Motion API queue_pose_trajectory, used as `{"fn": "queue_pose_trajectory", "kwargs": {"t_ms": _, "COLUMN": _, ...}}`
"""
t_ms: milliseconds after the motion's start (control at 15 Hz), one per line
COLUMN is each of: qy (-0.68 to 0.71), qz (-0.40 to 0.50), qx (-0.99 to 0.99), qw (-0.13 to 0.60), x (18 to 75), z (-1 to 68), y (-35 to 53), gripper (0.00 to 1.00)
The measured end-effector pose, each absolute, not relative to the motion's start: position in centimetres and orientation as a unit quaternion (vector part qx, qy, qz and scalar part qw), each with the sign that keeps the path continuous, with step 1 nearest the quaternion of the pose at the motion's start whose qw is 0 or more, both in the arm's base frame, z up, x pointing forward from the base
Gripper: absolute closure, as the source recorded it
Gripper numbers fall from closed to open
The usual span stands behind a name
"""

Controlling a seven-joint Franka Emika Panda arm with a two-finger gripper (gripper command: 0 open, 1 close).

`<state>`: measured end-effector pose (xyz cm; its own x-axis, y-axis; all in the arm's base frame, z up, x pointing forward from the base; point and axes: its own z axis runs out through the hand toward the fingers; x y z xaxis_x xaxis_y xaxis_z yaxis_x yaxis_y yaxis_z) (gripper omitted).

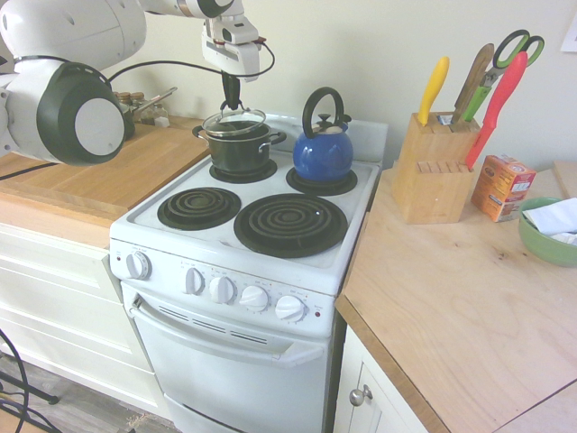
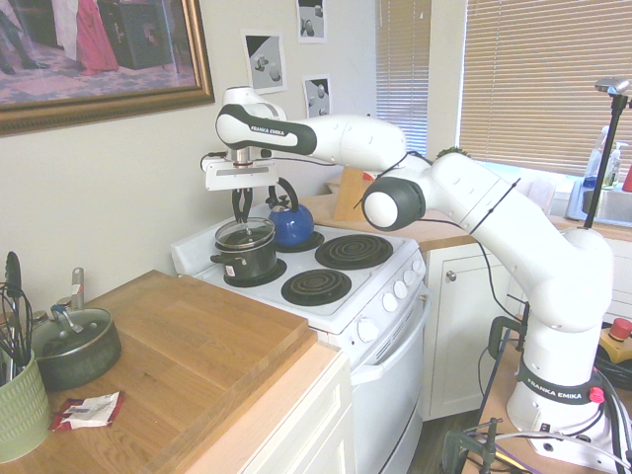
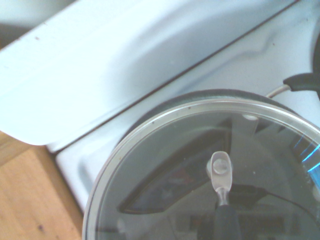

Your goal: Cover the lid of the pot

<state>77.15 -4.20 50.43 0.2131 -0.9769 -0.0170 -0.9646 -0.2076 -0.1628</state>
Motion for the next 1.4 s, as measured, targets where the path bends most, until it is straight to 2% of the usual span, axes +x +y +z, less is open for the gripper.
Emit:
{"fn": "queue_pose_trajectory", "kwargs": {"t_ms": 533, "qy": 0.638, "qz": -0.03, "qx": -0.767, "qw": 0.062, "x": 77.8, "z": 47.5, "y": -4.8, "gripper": 1.0}}
{"fn": "queue_pose_trajectory", "kwargs": {"t_ms": 1400, "qy": 0.648, "qz": -0.061, "qx": -0.755, "qw": 0.084, "x": 78.7, "z": 47.8, "y": -4.7, "gripper": 1.0}}
